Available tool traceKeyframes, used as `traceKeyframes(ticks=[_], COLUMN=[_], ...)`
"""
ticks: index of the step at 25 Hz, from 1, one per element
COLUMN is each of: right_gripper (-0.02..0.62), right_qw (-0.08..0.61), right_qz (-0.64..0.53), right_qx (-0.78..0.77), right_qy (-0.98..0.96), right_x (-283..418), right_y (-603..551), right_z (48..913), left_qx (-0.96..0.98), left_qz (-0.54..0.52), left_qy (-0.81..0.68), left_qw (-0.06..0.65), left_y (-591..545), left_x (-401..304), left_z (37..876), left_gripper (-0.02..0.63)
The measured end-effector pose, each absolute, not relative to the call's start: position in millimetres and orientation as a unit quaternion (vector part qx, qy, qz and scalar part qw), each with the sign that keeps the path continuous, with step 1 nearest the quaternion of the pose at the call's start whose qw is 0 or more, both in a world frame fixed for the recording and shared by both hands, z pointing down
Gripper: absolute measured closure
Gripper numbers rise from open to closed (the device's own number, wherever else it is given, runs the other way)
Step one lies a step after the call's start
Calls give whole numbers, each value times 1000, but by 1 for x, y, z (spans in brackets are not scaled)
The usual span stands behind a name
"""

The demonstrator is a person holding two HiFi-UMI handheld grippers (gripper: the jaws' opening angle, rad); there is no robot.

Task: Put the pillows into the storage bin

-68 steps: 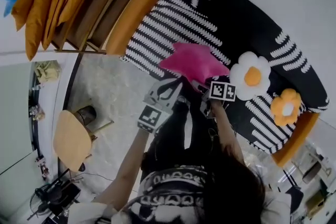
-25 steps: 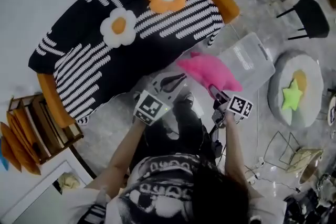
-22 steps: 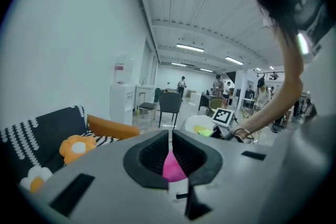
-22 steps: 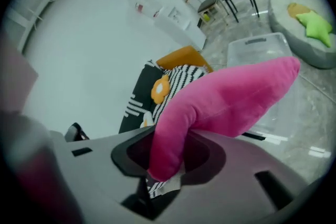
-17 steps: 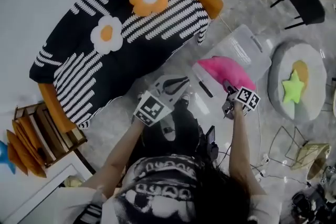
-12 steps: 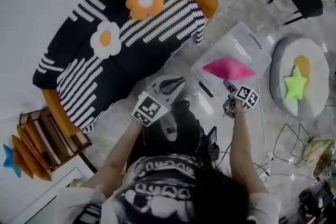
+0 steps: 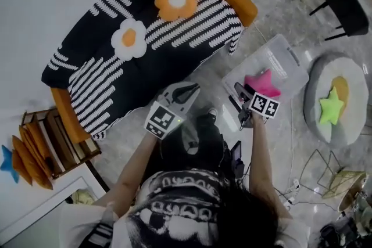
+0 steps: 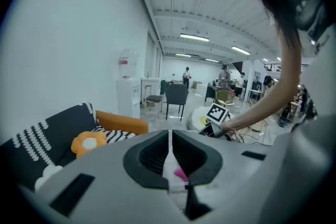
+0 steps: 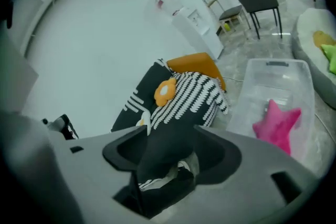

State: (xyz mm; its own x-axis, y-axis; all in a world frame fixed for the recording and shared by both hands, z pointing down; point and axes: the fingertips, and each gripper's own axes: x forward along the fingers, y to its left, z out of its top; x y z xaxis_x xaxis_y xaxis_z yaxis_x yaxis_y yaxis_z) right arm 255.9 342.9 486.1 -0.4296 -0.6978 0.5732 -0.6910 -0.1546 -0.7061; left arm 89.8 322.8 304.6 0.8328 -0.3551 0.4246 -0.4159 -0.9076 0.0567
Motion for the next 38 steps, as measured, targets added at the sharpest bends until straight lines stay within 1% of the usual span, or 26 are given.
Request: traceKeyframes(ticks=[3,6,9,12,17,21,24,28,33,38], right_gripper=[324,324,324,324,324,324,324,318,293,287], right_qw=[-3,-20,-47,-56,-102,-142,-178,-219,-262,-294], right_qz=[-523,-509,-504,-520,-545,-554,-556,-566,-582,-586], right_qx=[-501,-467,-441,-408,-367,-344,-334,-335,-363,-378], right_qy=[690,723,741,748,747,745,740,720,679,654], right_x=[202,135,68,-4,-116,-186,-224,-257,-270,-275], right_y=[288,232,185,143,80,38,14,-18,-47,-59], right_z=[463,447,448,450,490,530,569,626,696,745], left_qx=[950,943,933,924,906,896,893,897,895,882], left_qz=[203,198,193,192,194,200,203,206,208,173], left_qy=[-227,-255,-285,-310,-345,-357,-358,-343,-344,-372], left_qw=[74,82,103,119,154,173,182,186,194,231], left_y=[296,260,223,184,120,83,66,47,27,15], left_x=[54,3,-55,-115,-215,-282,-316,-336,-351,-374], left_z=[305,309,318,329,364,395,420,450,481,502], left_gripper=[584,584,585,584,584,584,584,584,584,584])
